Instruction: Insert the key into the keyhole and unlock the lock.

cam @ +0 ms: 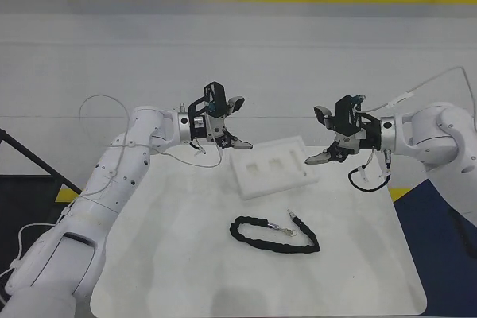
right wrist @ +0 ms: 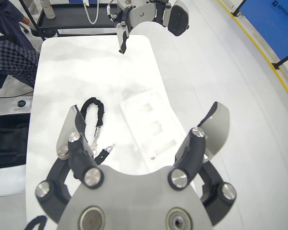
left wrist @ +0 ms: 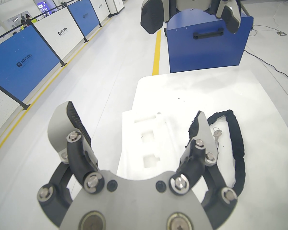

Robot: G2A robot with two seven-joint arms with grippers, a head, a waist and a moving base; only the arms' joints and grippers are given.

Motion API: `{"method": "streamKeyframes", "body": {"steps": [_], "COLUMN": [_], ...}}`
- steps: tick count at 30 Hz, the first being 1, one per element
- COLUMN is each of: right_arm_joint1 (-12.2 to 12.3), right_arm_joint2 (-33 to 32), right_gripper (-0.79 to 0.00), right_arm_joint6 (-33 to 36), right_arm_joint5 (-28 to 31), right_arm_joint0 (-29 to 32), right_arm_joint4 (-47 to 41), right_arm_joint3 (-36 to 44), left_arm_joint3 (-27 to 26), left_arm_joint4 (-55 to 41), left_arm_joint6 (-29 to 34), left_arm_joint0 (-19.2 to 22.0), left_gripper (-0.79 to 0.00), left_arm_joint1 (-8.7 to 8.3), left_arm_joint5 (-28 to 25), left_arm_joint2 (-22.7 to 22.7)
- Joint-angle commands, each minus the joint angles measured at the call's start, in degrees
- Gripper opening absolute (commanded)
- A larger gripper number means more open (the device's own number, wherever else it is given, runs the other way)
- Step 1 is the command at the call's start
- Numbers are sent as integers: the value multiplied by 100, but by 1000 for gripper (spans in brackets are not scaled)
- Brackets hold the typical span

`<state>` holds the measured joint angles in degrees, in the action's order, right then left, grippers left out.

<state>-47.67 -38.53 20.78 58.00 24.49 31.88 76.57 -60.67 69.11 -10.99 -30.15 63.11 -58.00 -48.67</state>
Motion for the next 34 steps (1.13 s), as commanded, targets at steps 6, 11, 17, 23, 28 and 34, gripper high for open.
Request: {"method": "streamKeyframes", "body": {"steps": [6,11,17,23,28,34], "right_arm_joint1": [-159,-234,-264,-264,-264,-264], "right_arm_joint2": [330,505,582,580,580,580], "right_gripper": [0,0,0,0,0,0], "right_arm_joint6": [-144,-155,-199,-198,-198,-198], "right_arm_joint5": [0,0,0,0,0,0], "right_arm_joint0": [-391,-582,-674,-673,-673,-673], "right_arm_joint4": [-224,-373,-478,-475,-475,-475], "right_arm_joint3": [-517,-774,-891,-889,-889,-889], "left_arm_joint3": [-115,-171,-241,-238,-238,-238], "left_arm_joint4": [-414,-560,-748,-740,-739,-739], "left_arm_joint6": [-189,-143,-167,-167,-167,-167], "left_arm_joint0": [199,345,378,377,377,377], "left_gripper": [0,0,0,0,0,0], "left_arm_joint1": [-296,-440,-504,-501,-501,-501], "left_arm_joint5": [0,0,0,0,0,0], "left_arm_joint2": [388,577,677,672,672,672]}}
